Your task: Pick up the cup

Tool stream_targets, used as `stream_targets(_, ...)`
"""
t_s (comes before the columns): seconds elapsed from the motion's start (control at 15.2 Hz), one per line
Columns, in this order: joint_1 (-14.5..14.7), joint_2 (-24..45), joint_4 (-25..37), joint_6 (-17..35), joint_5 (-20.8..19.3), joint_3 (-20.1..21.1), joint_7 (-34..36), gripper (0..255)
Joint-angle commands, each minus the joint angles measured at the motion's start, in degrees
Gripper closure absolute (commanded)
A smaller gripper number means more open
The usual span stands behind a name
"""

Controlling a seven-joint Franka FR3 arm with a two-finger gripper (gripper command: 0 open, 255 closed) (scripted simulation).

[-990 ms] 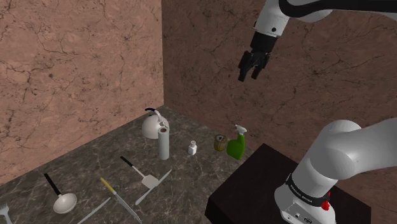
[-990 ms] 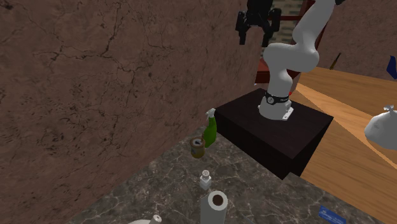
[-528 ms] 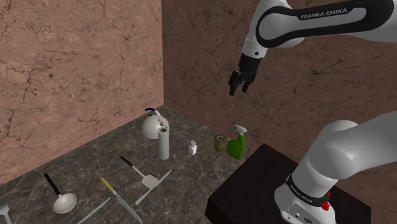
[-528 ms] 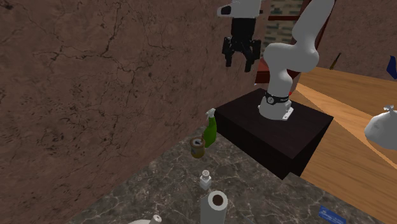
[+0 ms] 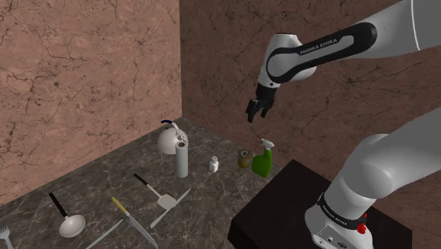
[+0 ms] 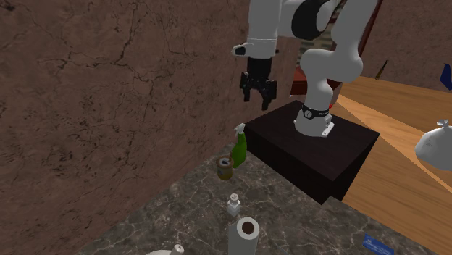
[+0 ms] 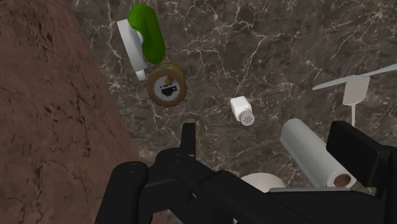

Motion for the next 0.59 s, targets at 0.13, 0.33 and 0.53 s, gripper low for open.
stream_targets(0.13,-0.5,8.5,-0.2,8.1,-0.4,-0.8,-1.3,0)
stream_targets(0.33,-0.9,15.1,0.5,13.6,-0.5,-1.5,-2.3,0)
stream_targets(0.53,-1.2,22.0,1.9,18.7,-0.3,-2.1,-3.3,0)
